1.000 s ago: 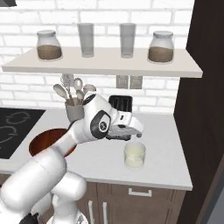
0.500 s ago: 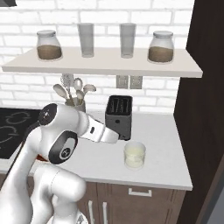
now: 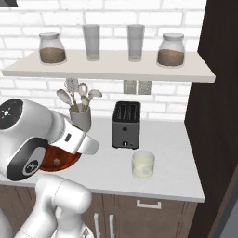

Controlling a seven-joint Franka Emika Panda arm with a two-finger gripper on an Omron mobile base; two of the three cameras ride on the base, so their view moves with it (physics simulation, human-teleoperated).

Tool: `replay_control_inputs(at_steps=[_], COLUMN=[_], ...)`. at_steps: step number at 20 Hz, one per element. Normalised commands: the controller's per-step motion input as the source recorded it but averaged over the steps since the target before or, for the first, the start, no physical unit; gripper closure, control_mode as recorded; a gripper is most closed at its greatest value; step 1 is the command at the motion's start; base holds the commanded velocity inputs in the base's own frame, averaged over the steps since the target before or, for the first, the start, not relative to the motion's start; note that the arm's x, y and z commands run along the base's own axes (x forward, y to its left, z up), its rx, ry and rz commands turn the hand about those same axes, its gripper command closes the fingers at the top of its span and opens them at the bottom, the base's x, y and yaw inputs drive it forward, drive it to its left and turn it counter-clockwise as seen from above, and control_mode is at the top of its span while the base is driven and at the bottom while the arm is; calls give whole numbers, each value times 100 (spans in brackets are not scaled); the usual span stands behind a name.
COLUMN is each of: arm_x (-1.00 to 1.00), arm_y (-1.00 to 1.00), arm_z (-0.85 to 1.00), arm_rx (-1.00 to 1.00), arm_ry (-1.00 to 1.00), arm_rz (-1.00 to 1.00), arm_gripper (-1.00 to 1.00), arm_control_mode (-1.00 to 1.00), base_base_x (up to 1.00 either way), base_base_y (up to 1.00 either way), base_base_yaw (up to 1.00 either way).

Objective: Grab a lemon wedge from the fridge and one ice cube from the ice bowl, and put them in the glass of lemonade.

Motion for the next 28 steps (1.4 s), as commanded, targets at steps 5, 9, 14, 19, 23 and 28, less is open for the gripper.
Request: replay_control_inputs(at_steps=[5,9,14,19,23,28], arm_x=[-9,0,-5,0,0,0], arm_y=[43,37,9,0,0,0], arm_z=[-22,-19,-6,0,0,0], arm_rx=[0,0,-3,0,0,0], arm_ry=[8,14,4,0,0,0], arm_rz=[23,25,3,0,0,0], arm_gripper=[-100,-100,-100,-100,-100,-100], arm_control_mode=[-100,-100,100,100,100,100], base_base_x=[0,0,-62,-99,-76,-54], base_base_y=[0,0,9,-55,-100,-100], base_base_yaw=[0,0,1,0,0,0])
